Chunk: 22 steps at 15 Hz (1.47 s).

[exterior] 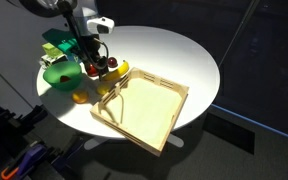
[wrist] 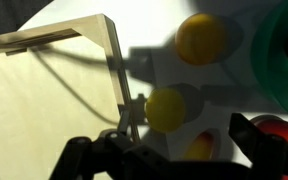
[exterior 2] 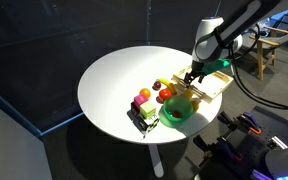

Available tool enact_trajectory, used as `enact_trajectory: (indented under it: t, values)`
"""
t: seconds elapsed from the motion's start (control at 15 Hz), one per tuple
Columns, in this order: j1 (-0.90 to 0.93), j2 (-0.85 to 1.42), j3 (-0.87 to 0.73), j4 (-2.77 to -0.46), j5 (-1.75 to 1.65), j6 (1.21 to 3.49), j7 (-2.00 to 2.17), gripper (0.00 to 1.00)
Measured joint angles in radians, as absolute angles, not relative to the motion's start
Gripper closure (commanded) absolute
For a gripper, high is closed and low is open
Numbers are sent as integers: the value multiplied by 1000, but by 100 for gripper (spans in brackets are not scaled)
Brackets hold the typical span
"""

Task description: Put the smaller yellow plastic fruit in the bowl and then put the yellow block in the crate

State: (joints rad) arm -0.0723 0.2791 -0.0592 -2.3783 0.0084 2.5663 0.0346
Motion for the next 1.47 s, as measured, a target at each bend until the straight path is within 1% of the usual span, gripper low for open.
enact_trajectory:
  t: [0.8, 1.47]
  values:
    - [-69, 417, -49, -2282, 8, 2578, 32, 0]
    - [-69, 475, -49, -2245, 8, 2579, 30, 0]
